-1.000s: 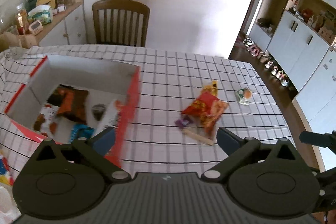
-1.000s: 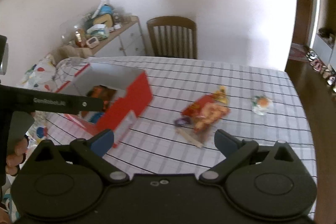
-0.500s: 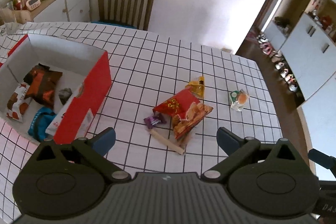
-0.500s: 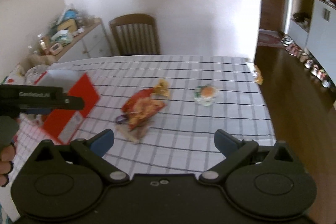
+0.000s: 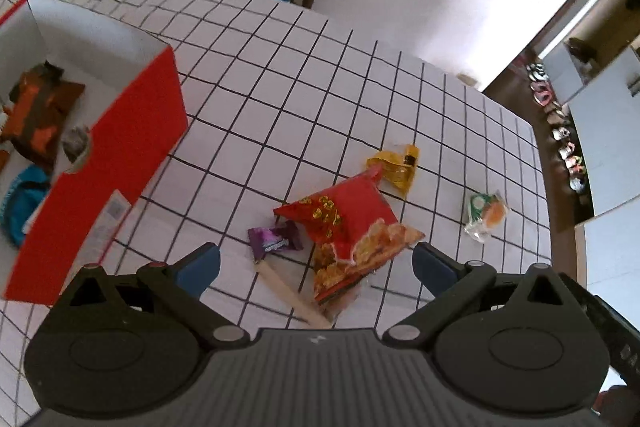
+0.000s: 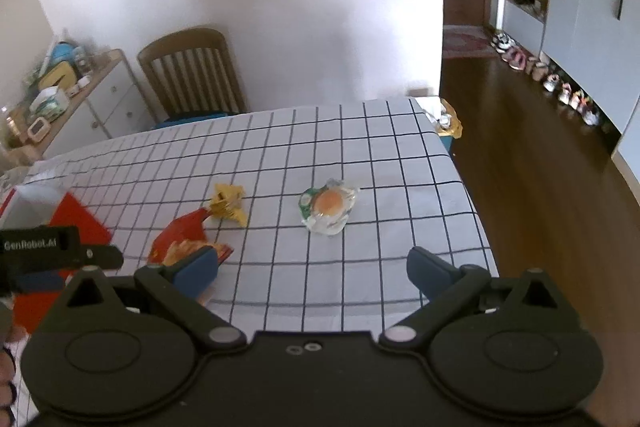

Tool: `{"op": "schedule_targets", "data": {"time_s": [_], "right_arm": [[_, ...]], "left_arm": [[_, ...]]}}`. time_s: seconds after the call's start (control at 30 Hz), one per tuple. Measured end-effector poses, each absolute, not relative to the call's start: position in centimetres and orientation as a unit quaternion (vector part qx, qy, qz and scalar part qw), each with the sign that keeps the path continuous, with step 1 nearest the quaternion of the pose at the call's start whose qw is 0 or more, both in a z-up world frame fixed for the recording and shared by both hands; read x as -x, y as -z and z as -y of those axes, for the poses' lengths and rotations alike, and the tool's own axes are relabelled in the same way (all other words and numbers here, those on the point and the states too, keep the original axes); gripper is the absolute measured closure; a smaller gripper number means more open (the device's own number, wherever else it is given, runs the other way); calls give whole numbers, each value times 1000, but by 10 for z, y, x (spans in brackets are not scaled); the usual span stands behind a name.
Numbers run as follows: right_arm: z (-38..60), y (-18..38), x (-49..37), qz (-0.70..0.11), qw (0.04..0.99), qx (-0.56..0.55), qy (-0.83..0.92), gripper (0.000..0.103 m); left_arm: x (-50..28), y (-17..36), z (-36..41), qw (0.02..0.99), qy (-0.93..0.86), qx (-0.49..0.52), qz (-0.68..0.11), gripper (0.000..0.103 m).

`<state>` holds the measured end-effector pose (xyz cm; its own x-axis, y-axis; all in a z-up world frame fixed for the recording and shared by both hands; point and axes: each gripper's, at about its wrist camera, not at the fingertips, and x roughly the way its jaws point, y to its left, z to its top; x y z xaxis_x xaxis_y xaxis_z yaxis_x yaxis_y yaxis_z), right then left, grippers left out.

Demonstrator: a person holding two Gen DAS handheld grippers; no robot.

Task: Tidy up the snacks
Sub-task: 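Close left gripper on red chip bag while right closes on clear egg packet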

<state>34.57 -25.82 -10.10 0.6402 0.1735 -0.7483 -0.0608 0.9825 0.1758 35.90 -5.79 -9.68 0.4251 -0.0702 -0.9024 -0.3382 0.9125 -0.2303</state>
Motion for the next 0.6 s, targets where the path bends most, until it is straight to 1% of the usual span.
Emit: {"op": "schedule_targets", "data": {"time_s": [0.4,0.5,0.6], "right_arm": [[257,141,-427,-455,885,-98,-12,5],[258,152,-444,-466,877,-116,-1,7],[264,164,-455,-476,864,-160,13,12]], "left_arm": [[-407,132,60,793,-104,226,-556,0],[-414,139,59,789,-109,241,-554,0],[-418,145,62,785,-107,252,-556,0]]}}
